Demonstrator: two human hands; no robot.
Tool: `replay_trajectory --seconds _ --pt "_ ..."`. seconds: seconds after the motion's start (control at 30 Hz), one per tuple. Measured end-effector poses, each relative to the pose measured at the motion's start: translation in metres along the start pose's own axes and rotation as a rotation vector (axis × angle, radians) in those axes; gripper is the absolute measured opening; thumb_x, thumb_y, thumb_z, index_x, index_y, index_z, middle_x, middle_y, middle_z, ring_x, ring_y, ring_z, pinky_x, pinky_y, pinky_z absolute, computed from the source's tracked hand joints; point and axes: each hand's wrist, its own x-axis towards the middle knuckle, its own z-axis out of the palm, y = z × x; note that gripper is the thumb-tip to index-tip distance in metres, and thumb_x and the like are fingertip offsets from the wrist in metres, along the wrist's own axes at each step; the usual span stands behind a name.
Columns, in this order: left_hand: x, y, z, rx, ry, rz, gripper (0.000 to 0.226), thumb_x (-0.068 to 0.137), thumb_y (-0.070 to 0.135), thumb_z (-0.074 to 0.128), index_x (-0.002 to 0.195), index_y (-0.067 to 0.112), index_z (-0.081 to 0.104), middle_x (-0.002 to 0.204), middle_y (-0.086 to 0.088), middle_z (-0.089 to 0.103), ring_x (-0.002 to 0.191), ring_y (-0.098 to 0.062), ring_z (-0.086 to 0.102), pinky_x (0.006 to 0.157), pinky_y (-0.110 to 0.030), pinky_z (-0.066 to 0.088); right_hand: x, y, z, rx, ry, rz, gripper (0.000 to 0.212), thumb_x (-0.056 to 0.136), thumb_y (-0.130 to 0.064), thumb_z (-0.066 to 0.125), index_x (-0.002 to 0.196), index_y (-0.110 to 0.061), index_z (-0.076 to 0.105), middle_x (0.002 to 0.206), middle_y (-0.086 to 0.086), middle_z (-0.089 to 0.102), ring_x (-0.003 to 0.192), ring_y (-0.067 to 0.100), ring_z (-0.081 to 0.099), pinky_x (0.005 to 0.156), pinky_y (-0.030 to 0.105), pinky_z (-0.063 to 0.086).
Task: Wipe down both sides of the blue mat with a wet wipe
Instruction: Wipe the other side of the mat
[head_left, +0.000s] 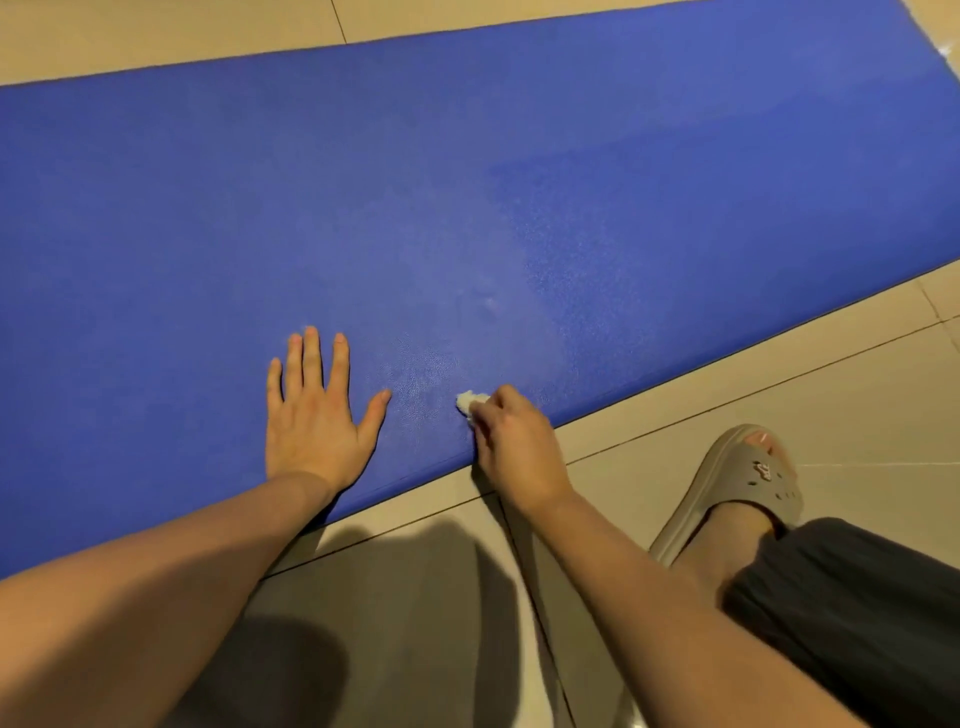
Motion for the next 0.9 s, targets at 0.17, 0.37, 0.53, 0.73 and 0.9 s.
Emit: replay_trajectory --seconds 0.17,0.37,0.53,0.73,0.9 --pt "0.000 0.001 0.000 0.006 0.001 -0.005 0.085 0.097 0.073 0.013 0.161 0.017 0.015 0.168 -0.014 0.008 0.156 -0.029 0.000 0.126 -0.051 0.007 0.039 0.063 -0.032 -0.073 0.168 0.330 0.022 0.101 -0.023 0.058 0.101 -0.006 0.072 0.093 0.013 0.057 0.078 0.038 0.060 0.064 0.030 0.031" --pt "0.001 0.000 0.000 0.000 0.012 -0.005 0.085 0.097 0.072 0.016 0.161 0.016 0.019 0.168 -0.016 0.010 0.156 -0.031 0.003 0.125 -0.052 0.010 0.021 0.003 0.003 -0.002 0.168 0.327 0.020 0.100 -0.015 0.053 0.100 -0.003 0.069 0.094 0.016 0.058 0.079 0.037 0.059 0.068 0.038 0.044" --pt "0.001 0.001 -0.001 0.007 0.008 -0.008 0.085 0.097 0.072 0.016 0.161 0.016 0.017 0.168 -0.016 0.009 0.156 -0.031 0.002 0.125 -0.052 0.010 0.005 -0.025 0.015 0.039 -0.017 -0.013 0.019 0.101 -0.019 0.055 0.112 -0.013 0.069 0.089 0.009 0.060 0.077 0.032 0.060 0.065 0.037 0.048" --pt "0.002 0.001 0.000 0.021 0.010 -0.007 0.084 0.097 0.071 0.016 0.161 0.016 0.018 0.168 -0.016 0.010 0.156 -0.031 0.003 0.125 -0.052 0.010 0.061 0.053 -0.025 0.033 0.136 0.311 0.008 0.099 -0.021 0.054 0.099 -0.013 0.054 0.098 0.010 0.067 0.086 0.039 0.061 0.066 0.043 0.047" --pt "0.002 0.001 0.001 0.019 0.011 -0.008 0.084 0.097 0.071 0.016 0.161 0.016 0.017 0.168 -0.016 0.009 0.156 -0.030 0.002 0.125 -0.052 0.010 0.076 0.049 -0.025 0.062 0.209 0.505 0.016 0.100 -0.020 0.052 0.091 -0.008 0.058 0.093 0.015 0.068 0.086 0.039 0.061 0.063 0.035 0.034"
